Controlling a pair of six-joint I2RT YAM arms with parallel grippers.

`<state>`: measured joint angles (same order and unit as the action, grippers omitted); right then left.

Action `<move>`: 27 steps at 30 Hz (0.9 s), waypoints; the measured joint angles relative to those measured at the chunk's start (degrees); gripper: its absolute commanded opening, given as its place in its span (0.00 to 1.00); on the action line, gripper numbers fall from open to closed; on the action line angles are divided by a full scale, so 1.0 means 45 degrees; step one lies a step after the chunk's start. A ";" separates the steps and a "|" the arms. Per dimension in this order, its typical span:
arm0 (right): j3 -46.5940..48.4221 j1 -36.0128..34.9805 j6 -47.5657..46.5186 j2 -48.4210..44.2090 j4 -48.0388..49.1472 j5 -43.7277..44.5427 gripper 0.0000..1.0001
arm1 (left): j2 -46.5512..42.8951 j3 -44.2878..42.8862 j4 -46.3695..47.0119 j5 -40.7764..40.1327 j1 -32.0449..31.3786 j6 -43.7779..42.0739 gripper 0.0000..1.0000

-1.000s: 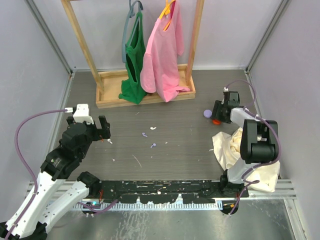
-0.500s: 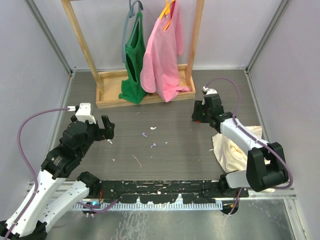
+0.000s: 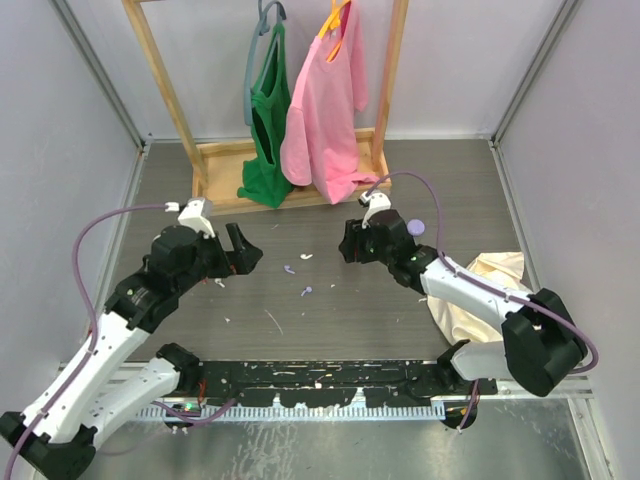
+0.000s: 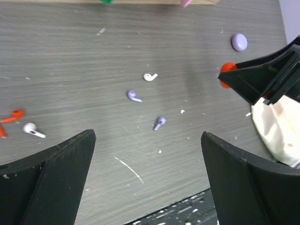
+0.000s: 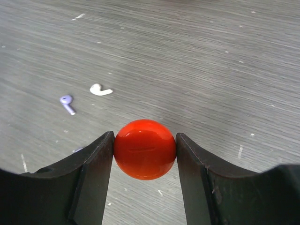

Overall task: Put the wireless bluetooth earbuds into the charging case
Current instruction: Pick up the charging case at the center of the board.

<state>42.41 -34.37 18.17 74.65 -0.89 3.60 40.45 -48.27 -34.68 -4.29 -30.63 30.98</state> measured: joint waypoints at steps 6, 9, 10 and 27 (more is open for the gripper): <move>-0.0515 -0.1039 -0.0160 -0.0461 0.1345 -0.0291 0.55 | 0.1141 0.0189 0.0937 0.1263 0.0000 0.1224 0.98; -0.0869 -0.1530 -0.0180 -0.0670 0.2259 -0.0471 0.55 | 0.1719 0.0272 0.1569 0.1817 0.0000 0.1710 0.98; -0.0962 -0.1676 -0.0136 -0.0709 0.2516 -0.0520 0.55 | 0.1933 0.0379 0.1928 0.2045 0.0000 0.1948 0.98; -0.2205 -0.3623 -0.1321 -0.0763 0.5955 -0.1603 0.56 | 0.3949 0.0869 0.3988 0.3876 0.0000 0.3351 0.76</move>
<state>32.49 -50.68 12.23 71.22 25.91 -3.62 58.22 -44.36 -16.73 13.15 -30.63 46.06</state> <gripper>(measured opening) 0.583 0.816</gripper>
